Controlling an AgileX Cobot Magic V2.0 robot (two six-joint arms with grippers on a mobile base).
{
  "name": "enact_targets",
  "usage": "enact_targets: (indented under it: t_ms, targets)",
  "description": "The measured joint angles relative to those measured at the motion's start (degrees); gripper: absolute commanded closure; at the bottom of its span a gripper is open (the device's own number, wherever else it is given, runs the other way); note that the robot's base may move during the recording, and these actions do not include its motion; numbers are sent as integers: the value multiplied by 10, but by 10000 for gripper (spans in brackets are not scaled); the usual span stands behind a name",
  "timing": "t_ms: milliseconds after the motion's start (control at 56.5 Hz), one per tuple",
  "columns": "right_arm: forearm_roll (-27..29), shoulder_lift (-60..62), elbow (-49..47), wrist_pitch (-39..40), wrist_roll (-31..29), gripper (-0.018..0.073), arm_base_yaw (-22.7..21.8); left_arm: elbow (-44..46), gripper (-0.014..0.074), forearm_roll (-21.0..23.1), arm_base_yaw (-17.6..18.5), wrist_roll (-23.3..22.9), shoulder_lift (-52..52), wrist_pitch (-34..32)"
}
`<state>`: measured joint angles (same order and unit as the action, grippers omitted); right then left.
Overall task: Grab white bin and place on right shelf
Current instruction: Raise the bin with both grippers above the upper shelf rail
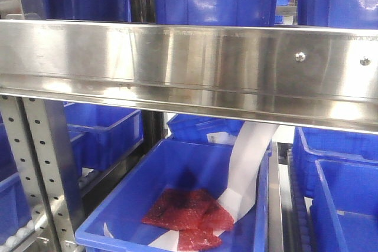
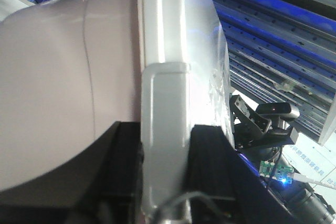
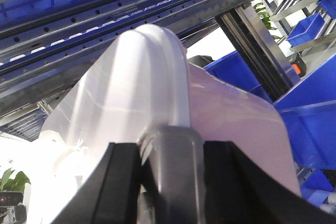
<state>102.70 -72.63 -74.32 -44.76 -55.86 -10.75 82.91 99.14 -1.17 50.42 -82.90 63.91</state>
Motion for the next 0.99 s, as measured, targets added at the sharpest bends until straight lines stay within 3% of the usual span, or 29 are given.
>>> enact_targets:
  t_ms: [992]
  targets:
    - [1, -3, 0, 0, 0, 490, 10, 0, 723, -3, 0, 0, 0, -10]
